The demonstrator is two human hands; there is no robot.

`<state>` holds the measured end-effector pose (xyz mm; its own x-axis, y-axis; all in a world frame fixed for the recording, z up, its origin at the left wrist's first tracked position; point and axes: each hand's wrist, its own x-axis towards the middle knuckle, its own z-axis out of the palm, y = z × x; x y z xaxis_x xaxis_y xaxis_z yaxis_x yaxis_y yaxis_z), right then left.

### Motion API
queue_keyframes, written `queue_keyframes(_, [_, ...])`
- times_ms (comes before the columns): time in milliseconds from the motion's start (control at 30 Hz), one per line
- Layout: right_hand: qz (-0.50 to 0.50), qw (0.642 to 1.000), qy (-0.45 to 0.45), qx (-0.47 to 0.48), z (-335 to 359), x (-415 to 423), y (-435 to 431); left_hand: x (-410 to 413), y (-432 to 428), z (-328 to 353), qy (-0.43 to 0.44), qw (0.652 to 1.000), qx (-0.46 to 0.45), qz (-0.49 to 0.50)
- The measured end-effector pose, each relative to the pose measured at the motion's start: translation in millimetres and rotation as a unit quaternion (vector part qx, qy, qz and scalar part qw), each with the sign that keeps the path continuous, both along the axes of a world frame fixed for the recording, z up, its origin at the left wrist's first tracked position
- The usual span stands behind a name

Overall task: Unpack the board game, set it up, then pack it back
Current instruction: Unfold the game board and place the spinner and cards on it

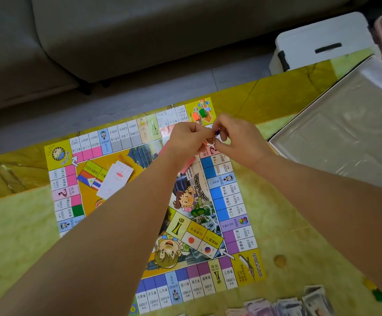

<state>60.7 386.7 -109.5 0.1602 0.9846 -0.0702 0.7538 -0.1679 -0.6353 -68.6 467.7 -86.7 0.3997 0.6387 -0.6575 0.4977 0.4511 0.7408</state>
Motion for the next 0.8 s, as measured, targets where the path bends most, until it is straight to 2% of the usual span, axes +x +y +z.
queue_keyframes(133, [-0.012, 1.0, 0.008, -0.005, -6, -1, 4, -2, 3, 2, -0.01, 1.0, -0.028, -0.002])
queue_keyframes(200, [-0.06, 0.998, 0.034, -0.013, -11, -2, 7, -2, 6, 1, 0.011, 0.999, -0.03, 0.018])
queue_keyframes(300, [-0.186, 0.976, 0.111, -0.035, -20, -2, 15, -6, 10, -9, 0.037, 0.997, 0.03, 0.059])
queue_keyframes(400, [-0.239, 0.96, 0.135, -0.054, -31, -5, 21, -11, 11, -25, 0.092, 0.991, 0.092, 0.044])
queue_keyframes(533, [-0.256, 0.957, 0.103, -0.086, -44, -9, 32, -13, 9, -46, 0.136, 0.987, 0.085, 0.017])
queue_keyframes(800, [-0.225, 0.97, -0.008, -0.088, -63, -14, 46, 3, 17, -70, 0.176, 0.971, 0.163, -0.009])
